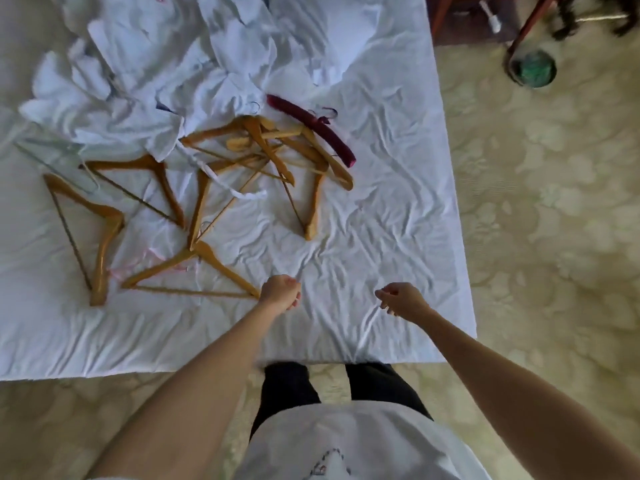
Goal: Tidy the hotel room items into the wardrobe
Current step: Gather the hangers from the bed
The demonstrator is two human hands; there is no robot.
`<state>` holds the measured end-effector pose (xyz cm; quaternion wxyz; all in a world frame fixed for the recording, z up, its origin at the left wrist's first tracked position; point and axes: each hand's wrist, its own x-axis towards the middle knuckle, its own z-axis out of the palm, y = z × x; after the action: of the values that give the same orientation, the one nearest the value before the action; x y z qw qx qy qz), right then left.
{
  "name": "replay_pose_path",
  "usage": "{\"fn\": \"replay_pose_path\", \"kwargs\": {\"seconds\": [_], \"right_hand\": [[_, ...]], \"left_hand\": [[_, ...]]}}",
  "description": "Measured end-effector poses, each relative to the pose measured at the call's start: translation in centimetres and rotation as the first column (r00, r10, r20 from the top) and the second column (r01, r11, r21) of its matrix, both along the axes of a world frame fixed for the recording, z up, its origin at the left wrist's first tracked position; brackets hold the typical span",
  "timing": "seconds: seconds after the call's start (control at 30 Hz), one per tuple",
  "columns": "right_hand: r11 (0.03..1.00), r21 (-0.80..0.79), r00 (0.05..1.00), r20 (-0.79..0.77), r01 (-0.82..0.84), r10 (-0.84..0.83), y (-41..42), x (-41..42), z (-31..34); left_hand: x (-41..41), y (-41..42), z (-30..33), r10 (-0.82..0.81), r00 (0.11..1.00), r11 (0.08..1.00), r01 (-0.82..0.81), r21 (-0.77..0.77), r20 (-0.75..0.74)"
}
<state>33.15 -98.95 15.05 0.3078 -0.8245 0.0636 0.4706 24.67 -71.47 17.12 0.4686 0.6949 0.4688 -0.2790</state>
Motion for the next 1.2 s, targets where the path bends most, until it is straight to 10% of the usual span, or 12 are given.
{"fn": "replay_pose_path", "kwargs": {"seconds": [0.3, 0.63, 0.93, 1.2], "right_hand": [[0.997, 0.075, 0.987, 0.157, -0.03, 0.018, 10.9, 21.3, -4.5], [0.998, -0.056, 0.882, 0.47, 0.009, 0.018, 22.0, 36.7, -14.1], [0.984, -0.134, 0.882, 0.442, -0.114, 0.162, 27.0, 40.0, -21.2], [0.983, 0.099, 0.919, 0.351, 0.154, -0.18, 21.0, 35.2, -13.0]], "left_hand": [[16.0, 5.9, -5.1, 0.09, 0.991, 0.988, -0.102, 0.116, 0.102], [35.5, 12.6, -13.2, -0.17, 0.968, 0.907, 0.081, 0.412, 0.185], [42.0, 8.2, -19.4, -0.017, 0.992, 0.925, -0.032, 0.379, 0.123], [37.1, 6.6, -15.3, 0.259, 0.939, 0.941, -0.298, 0.162, 0.226]]}}
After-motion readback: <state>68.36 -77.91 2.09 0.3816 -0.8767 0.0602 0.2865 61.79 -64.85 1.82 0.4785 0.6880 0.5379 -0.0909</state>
